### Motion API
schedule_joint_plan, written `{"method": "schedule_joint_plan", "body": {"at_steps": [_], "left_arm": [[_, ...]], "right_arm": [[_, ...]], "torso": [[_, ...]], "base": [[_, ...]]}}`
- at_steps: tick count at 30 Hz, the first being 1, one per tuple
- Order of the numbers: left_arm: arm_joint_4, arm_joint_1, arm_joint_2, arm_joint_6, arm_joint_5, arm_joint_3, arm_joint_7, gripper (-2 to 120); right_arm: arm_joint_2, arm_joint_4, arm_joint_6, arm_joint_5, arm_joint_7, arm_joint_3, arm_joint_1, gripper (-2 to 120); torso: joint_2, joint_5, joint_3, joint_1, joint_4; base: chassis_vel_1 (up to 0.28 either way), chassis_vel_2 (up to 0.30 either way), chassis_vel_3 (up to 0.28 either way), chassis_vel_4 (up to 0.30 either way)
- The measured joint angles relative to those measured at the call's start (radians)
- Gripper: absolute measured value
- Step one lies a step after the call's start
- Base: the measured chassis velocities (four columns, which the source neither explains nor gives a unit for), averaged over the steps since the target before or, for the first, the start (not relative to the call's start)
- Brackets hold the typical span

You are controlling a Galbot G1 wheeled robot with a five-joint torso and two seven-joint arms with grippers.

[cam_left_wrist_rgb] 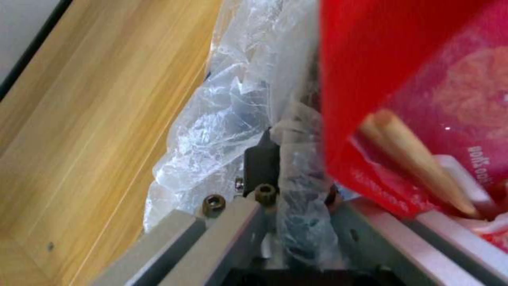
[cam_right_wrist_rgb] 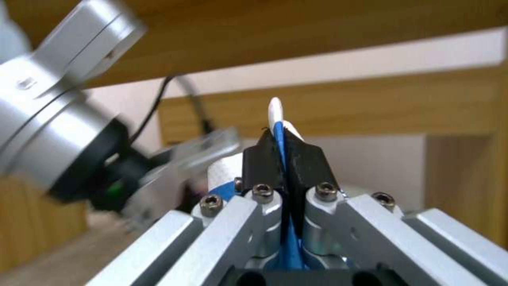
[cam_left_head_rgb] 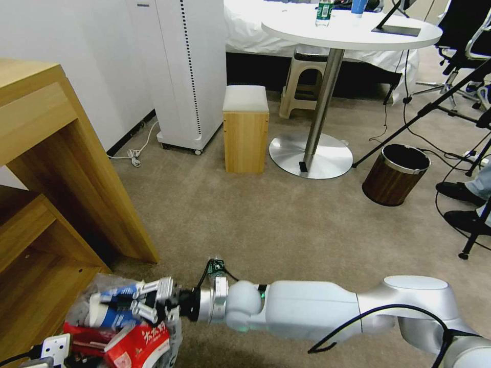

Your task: Pick up the trash bin and place the garbage on the floor into it.

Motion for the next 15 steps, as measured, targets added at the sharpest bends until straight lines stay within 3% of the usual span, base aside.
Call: {"method": "schedule_joint_plan", "body": {"at_steps": [8, 15], "left_arm": [[-0.012, 0.014, -0.036, 0.002, 0.023, 0.014, -0.002, 0], [-0.030, 0.037, -0.069, -0.004, 0.065, 0.017, 0.014, 0]], "right_arm": [[0.039, -0.074, 0.009, 0.005, 0.026, -0.072, -0.059, 0], [0.031, -0.094, 0.004, 0.020, 0.043, -0.076, -0.072, 0]], "torso": [[0.000, 0.0002, 0.000, 0.000, 0.0001], [0.000, 0.0003, 0.000, 0.000, 0.0000]], "base": [[0.000, 0.000, 0.000, 0.000], [0.000, 0.000, 0.000, 0.000]]}}
